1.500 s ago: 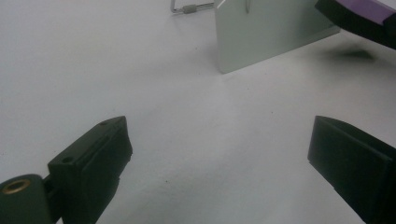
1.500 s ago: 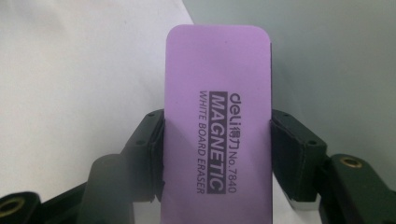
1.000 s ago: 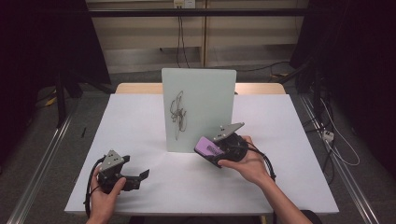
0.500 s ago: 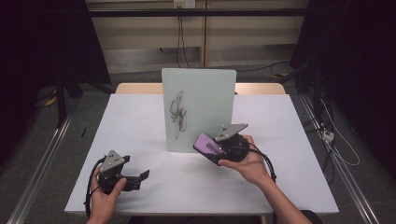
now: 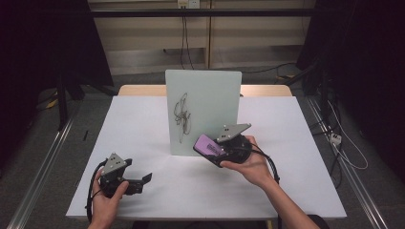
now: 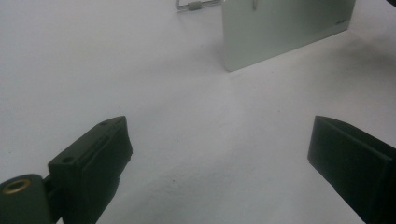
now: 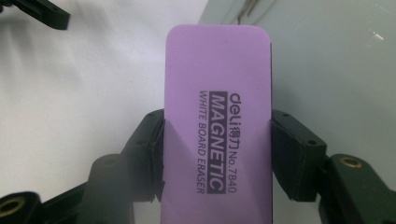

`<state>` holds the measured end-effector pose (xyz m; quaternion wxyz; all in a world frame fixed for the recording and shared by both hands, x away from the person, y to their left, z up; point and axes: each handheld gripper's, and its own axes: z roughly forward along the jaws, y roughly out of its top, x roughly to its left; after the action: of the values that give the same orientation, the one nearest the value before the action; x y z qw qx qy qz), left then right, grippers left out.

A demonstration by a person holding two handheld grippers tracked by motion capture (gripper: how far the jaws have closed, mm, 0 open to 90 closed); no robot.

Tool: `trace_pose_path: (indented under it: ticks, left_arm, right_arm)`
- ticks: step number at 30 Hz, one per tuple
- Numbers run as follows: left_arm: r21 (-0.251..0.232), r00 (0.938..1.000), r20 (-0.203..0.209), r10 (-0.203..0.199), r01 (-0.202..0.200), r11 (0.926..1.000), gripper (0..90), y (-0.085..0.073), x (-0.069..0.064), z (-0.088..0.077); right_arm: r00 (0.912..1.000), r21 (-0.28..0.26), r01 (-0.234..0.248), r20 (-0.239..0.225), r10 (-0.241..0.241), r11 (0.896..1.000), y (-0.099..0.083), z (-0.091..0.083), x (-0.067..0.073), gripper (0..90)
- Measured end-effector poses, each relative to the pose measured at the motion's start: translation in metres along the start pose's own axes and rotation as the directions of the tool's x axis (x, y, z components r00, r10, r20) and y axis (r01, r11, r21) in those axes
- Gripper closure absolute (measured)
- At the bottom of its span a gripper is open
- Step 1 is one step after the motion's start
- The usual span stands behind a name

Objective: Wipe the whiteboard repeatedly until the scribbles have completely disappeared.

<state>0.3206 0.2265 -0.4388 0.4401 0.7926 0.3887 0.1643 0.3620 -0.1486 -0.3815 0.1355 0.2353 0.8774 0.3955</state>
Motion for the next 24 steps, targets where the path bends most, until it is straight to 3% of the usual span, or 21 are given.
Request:
trace_pose_path:
  ticks: [5,7,12,24]
  left_arm:
    - [0.006,0.9997,-0.012,-0.021,0.021,0.9998,5.8,0.000,0.000,0.003]
    - [0.006,0.9998,-0.017,-0.012,0.012,0.9999,5.7,0.002,0.000,0.003]
    - [0.007,0.9998,0.000,-0.021,0.021,0.9998,5.6,0.002,0.000,0.007]
    - [-0.002,0.9997,0.022,0.008,-0.008,1.0000,5.7,0.004,0.001,0.004]
  right_arm:
    - [0.9997,-0.036,0.019,-0.013,-0.019,0.999,0.010,-0.005,0.004,41.3]
    - [0.9994,-0.042,0.029,-0.016,-0.029,0.999,0.014,-0.004,0.005,41.3]
    - [0.9992,-0.055,0.035,-0.015,-0.036,0.998,0.022,0.000,0.005,41.3]
    - [0.9980,-0.088,0.063,0.013,-0.062,0.994,0.052,0.003,0.001,41.3]
